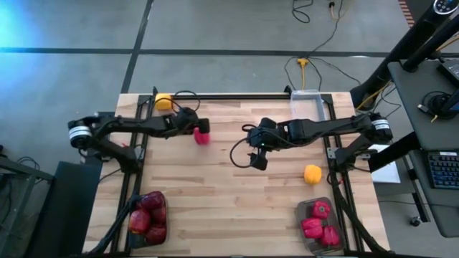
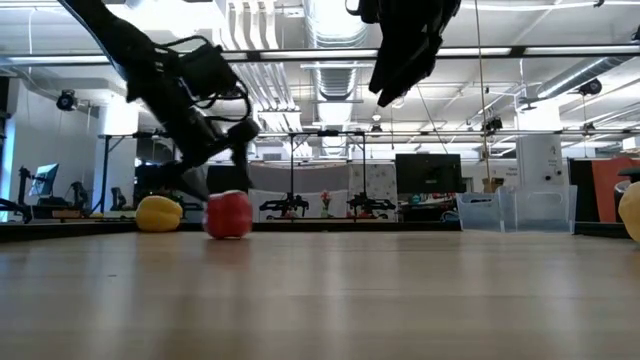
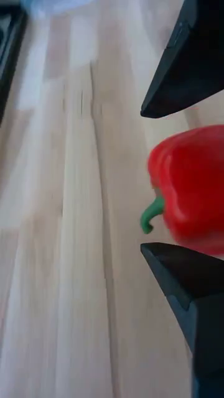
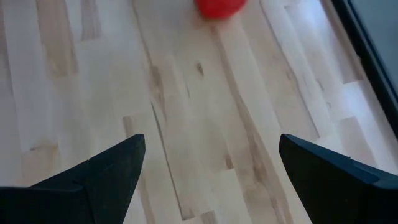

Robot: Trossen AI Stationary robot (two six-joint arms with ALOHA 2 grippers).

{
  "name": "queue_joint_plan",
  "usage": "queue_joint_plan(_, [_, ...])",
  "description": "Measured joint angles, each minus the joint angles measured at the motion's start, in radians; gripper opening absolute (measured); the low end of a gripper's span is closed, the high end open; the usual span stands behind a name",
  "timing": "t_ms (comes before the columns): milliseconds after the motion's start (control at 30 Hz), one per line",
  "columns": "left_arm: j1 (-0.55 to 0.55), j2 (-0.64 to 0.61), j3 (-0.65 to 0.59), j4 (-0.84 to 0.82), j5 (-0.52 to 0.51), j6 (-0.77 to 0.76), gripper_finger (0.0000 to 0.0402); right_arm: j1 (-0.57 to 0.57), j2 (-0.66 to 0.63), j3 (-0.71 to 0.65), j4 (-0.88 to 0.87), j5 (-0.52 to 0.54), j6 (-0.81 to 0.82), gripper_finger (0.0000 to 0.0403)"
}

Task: Sort produce into baskets
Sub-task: Put the red bell pepper into the right black bin

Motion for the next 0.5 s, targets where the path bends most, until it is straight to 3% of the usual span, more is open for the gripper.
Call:
queue_joint_plan(267, [-0.089,0.054,0.018,0.315,0.082,-0.031,0.0326,0.0,0.014,-0.001,0.001,-0.002,-0.028,0.0364])
queue_joint_plan(367, [-0.099,0.005,0.018,0.417,0.084,-0.02,0.0326,0.0,0.014,-0.001,0.002,-0.003,-0.037,0.0364])
queue_joint_plan(500, [-0.098,-0.112,0.018,0.427,0.088,0.03,0.0326,-0.002,0.014,-0.001,0.011,-0.003,-0.034,0.0364])
